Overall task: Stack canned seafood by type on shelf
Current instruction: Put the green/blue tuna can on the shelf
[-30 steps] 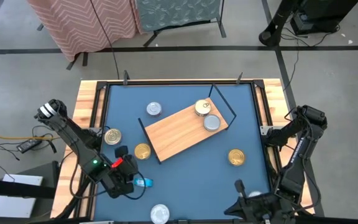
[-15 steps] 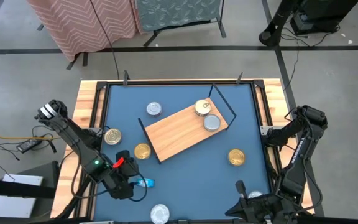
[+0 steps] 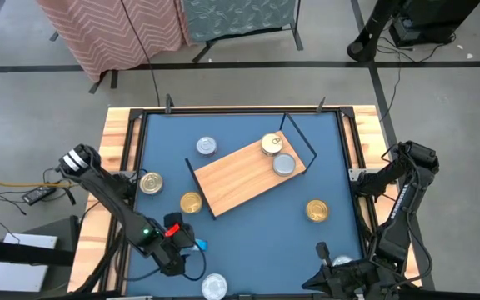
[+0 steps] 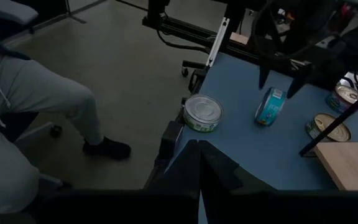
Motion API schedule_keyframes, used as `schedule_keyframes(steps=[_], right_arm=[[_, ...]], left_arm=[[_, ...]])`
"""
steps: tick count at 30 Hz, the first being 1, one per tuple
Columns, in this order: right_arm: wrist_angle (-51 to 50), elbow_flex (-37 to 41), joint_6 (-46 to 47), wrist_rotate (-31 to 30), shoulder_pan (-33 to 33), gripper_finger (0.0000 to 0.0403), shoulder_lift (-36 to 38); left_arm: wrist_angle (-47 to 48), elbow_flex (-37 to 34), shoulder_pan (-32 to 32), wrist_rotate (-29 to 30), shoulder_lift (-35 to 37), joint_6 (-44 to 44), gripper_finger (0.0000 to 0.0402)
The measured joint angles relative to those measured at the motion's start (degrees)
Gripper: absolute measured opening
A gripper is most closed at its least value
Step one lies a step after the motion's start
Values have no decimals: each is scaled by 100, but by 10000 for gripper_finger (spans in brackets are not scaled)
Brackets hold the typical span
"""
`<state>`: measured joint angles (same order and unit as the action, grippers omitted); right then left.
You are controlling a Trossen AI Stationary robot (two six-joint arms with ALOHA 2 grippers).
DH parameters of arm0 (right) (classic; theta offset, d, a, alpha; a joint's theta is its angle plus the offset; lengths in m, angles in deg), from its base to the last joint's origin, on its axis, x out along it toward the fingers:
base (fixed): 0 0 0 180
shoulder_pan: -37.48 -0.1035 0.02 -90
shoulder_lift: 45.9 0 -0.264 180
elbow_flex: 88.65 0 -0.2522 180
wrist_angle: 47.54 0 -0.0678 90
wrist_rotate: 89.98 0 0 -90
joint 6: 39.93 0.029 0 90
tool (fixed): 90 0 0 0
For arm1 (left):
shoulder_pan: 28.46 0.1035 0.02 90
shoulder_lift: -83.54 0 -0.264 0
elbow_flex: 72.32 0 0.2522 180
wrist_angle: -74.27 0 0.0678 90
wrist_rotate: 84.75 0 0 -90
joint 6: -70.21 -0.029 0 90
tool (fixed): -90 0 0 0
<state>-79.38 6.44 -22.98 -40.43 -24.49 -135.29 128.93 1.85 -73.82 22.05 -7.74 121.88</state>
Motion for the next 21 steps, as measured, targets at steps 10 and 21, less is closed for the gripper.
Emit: schedule_keyframes(steps=[10,21], right_arm=[[48,0,2,2,-7,11,0],[49,0,99,-29,-91,11,0]], left_arm=[[-94,-1,126,105,-417,-210,307],[-222,-1,168,36,-484,-794,146]])
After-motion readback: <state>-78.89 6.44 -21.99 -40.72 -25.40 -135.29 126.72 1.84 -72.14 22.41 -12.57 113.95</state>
